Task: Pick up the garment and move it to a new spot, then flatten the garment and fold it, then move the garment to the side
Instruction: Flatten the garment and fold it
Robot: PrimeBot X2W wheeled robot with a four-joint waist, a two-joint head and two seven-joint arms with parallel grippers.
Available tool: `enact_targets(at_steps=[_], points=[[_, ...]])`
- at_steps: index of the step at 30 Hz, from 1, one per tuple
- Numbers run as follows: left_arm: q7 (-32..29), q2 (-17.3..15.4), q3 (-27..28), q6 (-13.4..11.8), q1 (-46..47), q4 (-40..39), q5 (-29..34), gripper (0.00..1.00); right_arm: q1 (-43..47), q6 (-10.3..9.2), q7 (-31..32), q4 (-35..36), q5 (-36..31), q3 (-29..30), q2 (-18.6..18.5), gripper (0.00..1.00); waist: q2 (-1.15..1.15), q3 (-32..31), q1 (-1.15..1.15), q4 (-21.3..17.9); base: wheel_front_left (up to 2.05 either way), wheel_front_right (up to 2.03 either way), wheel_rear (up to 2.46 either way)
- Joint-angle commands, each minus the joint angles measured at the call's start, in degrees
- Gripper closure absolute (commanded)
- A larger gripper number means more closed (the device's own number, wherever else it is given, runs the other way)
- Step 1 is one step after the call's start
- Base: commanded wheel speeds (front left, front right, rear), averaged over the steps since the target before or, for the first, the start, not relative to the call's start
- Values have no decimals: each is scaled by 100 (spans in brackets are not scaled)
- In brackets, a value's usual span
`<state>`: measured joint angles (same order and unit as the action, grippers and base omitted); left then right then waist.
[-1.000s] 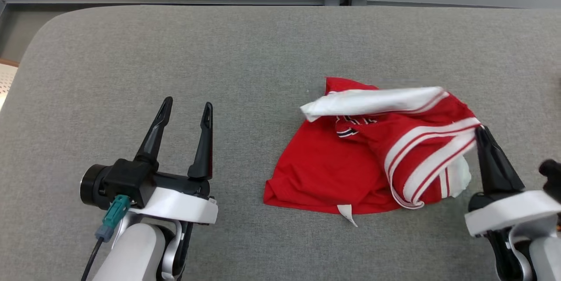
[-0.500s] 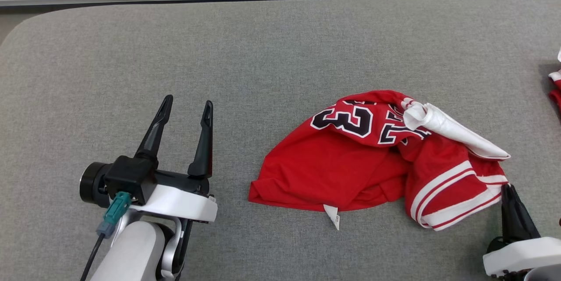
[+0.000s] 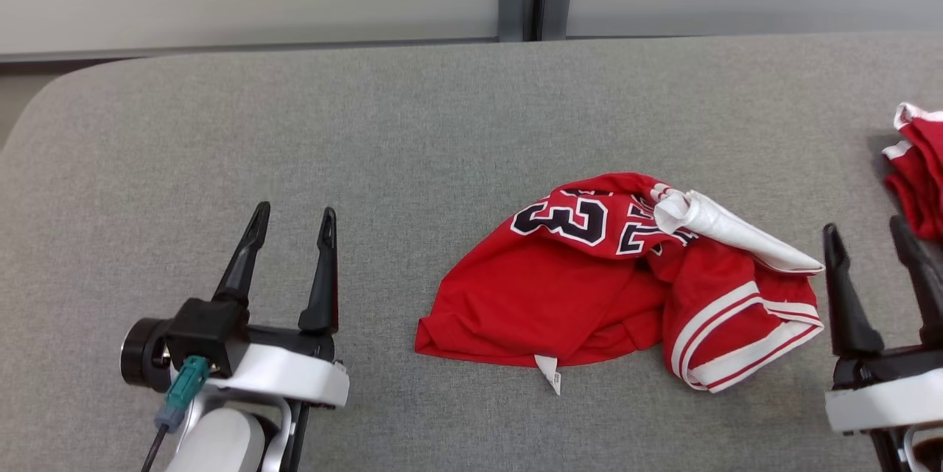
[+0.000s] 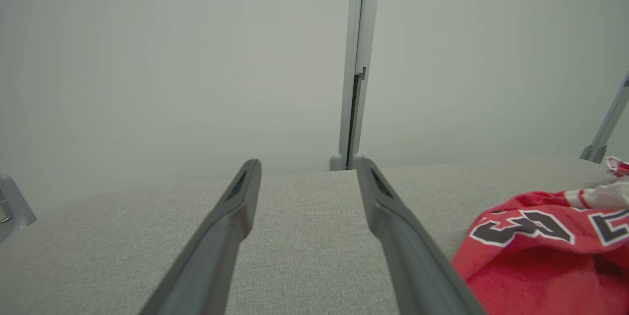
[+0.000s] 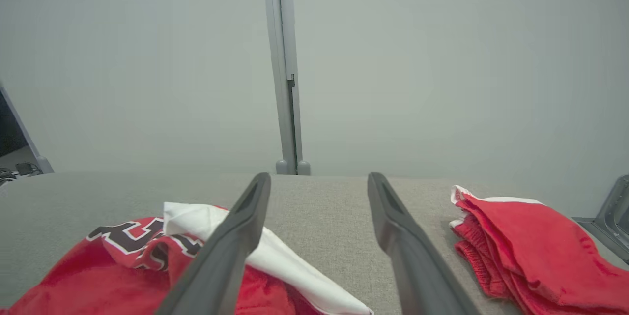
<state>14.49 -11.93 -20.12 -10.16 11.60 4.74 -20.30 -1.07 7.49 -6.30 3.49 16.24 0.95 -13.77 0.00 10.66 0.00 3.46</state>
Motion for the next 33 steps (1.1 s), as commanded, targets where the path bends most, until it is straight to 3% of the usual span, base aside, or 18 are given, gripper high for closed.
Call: enact_targets(at_steps=[1,13,33], points=[[21,-38,17,-38,-93,-1,-18,0,125,0,95,91,-88,-28,-13,0,0,-129,0,-31,0,0,0],[-114,-122,-109,-109,-584,-47,-75,0,764,0,550,503,-269,-164,217,0,0,-471,0,-112,0,0,0],[-300,-70,-511,-53,-345,-31,109,0,712,0,625,525,-227,-162,268,0,0,-428,0,-93,0,0,0]])
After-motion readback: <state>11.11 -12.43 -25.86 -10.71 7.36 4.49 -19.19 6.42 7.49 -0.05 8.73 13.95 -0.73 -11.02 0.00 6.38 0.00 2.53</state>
